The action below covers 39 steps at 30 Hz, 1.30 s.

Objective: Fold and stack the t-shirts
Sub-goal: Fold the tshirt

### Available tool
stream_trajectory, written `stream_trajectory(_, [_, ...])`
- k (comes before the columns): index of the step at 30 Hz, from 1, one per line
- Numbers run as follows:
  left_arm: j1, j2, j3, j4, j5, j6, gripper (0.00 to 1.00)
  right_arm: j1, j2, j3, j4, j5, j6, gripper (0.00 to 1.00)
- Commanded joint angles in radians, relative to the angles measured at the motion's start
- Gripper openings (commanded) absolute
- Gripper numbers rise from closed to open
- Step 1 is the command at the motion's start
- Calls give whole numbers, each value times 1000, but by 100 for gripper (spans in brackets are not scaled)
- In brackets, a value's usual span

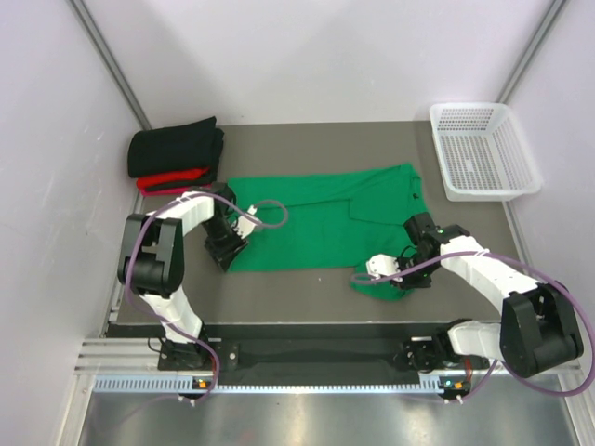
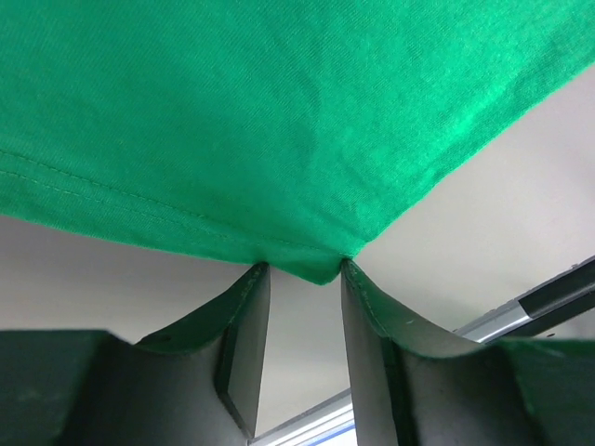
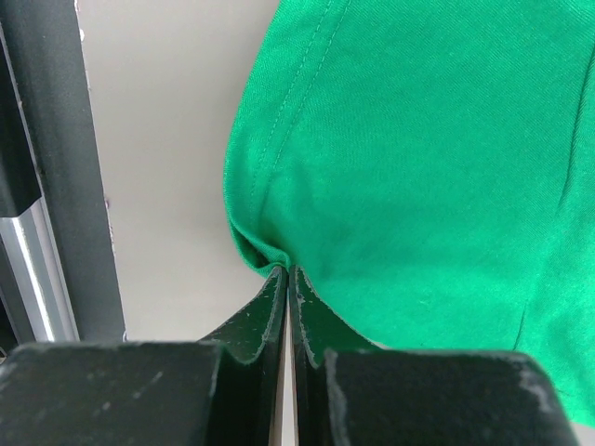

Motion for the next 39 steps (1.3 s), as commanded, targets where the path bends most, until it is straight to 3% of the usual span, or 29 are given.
stream_trajectory(1, [-19,13,-6,37,5,-10,41,8,-12,17,7,-17,13,0])
stream_trajectory(10, [-26,-21,-55,35,-49,19,36,7,-21,3,14,-13,18,0])
stream_trajectory(16, [-29,-6,-57,20,-52,13,25,7,-6,-2,27,-14,29,0])
stream_trajectory(20, [-29,5,-39,5,-17,4,15,7,-6,2,37,-11,41,0])
stream_trajectory(22, [-29,14,-22,-8,6,1,0,7,-5,6,39,-13,50,0])
stream_trajectory(27, [-17,-7,21,-9,19,-5,0,-22,-28,32,54,-2,96,0])
stream_trajectory(39, [3,-26,141,-23,-49,45,0,-208,111,383,8,-108,228,0])
